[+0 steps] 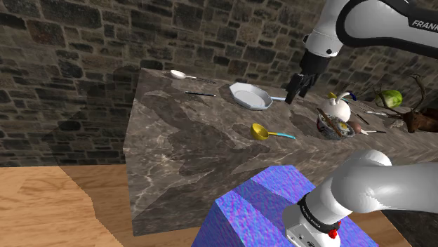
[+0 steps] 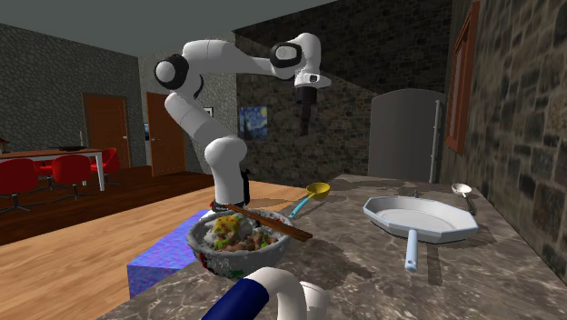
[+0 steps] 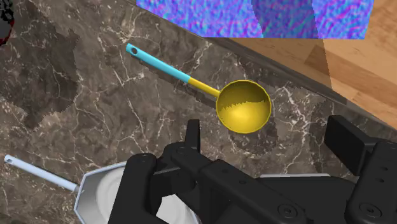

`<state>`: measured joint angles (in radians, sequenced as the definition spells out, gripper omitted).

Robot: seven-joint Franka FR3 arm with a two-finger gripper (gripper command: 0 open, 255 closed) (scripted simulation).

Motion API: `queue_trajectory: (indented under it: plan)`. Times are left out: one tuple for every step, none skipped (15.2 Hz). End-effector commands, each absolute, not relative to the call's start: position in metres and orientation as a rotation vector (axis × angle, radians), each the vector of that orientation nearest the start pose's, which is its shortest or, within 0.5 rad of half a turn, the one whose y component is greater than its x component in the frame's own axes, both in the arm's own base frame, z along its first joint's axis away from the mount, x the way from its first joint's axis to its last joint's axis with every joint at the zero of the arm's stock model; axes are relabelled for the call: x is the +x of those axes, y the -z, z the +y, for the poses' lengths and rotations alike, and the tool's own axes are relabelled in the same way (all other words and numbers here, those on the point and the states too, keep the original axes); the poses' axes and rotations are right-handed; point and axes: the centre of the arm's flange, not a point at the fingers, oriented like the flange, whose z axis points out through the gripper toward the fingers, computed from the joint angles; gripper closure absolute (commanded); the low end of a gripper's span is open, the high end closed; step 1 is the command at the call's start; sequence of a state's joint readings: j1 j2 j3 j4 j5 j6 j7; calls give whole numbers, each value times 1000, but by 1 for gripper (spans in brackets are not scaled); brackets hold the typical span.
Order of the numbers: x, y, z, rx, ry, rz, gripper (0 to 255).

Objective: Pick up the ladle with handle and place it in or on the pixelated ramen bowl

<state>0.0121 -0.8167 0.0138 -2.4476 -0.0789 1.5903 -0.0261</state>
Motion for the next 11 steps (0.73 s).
queue_trajectory:
  plan:
    - [298, -559, 0, -3229, -66, -82, 0]
    - [294, -546, -3, -3226, -44, -200, 0]
    - [290, -534, -7, -3218, -21, -318, 0]
    - [287, -521, -11, -3206, 2, -435, 0]
    - [285, -509, -16, -3190, 24, -553, 0]
    - [282, -496, -20, -3168, 47, -669, 0]
    - [280, -483, -25, -3143, 70, -785, 0]
    - [279, -471, -30, -3112, 92, -899, 0]
    - [278, -458, -35, -3078, 115, -1013, 0]
    - [278, -446, -40, -3038, 137, -1125, 0]
    - [278, -433, -45, -2995, 159, -1235, 0]
